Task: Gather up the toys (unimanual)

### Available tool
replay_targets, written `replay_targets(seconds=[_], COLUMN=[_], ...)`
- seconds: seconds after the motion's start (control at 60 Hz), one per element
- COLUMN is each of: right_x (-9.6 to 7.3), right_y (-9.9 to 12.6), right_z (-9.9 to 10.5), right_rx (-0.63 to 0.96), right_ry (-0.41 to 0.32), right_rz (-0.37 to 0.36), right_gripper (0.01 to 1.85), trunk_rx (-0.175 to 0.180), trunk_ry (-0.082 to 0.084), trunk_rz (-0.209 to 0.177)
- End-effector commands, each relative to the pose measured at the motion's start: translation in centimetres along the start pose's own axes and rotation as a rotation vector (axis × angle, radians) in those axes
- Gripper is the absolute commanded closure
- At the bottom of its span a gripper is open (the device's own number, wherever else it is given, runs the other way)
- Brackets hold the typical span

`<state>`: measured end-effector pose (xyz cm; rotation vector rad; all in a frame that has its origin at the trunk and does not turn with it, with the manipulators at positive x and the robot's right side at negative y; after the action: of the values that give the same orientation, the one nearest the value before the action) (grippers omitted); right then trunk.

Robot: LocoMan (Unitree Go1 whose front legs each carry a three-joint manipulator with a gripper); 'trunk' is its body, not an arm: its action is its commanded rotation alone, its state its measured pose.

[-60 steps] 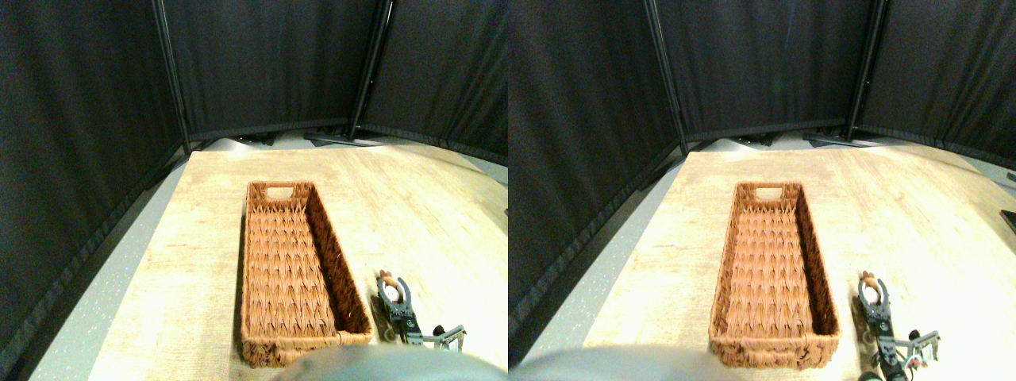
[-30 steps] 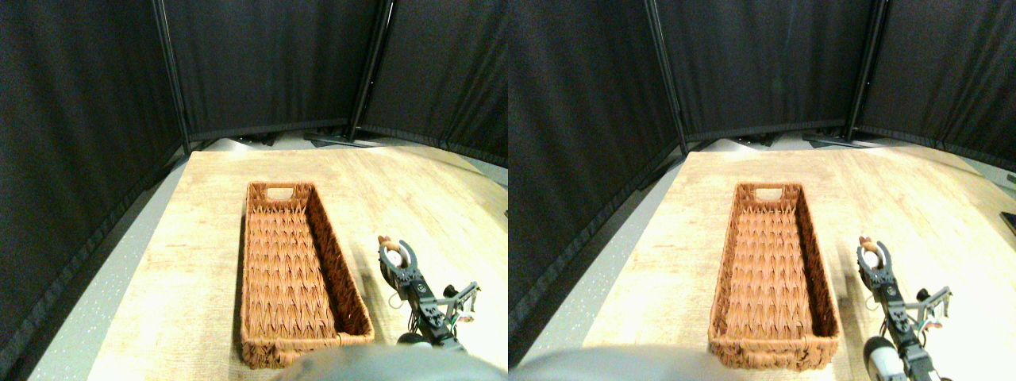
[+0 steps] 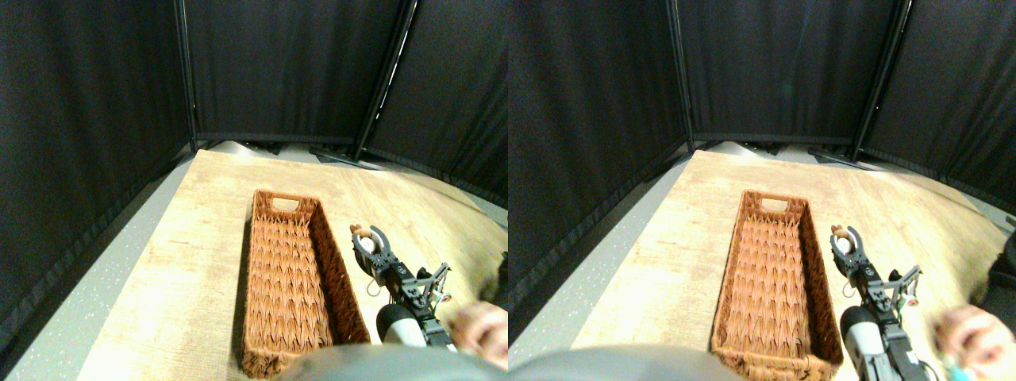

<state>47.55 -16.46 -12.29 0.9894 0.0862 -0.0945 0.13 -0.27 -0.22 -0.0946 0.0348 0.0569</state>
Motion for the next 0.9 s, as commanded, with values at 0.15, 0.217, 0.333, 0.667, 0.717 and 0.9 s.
replay_targets(seconds=[0.15, 0.217, 0.333, 0.667, 0.717, 0.9], right_x=[0.5, 0.7, 0.8, 1.3, 1.3, 1.8], right_y=[2.7, 3.2, 3.9, 3.4, 3.2, 2.7], right_z=[-1.4, -2.1, -3.0, -5.9, -6.2, -5.9], right_rx=[0.024, 0.036, 0.026, 0.126, 0.116, 0.160], right_ry=[0.069, 0.077, 0.103, 0.196, 0.197, 0.265], right_rz=[0.085, 0.088, 0.104, 0.068, 0.067, -0.009], right_gripper=[1.80, 1.80, 1.80, 1.80, 1.80, 1.18], trunk_rx=[-0.076, -0.090, -0.107, -0.141, -0.141, -0.132], trunk_ry=[-0.027, -0.029, -0.031, -0.030, -0.028, -0.024], trunk_rz=[0.045, 0.052, 0.065, 0.091, 0.092, 0.085])
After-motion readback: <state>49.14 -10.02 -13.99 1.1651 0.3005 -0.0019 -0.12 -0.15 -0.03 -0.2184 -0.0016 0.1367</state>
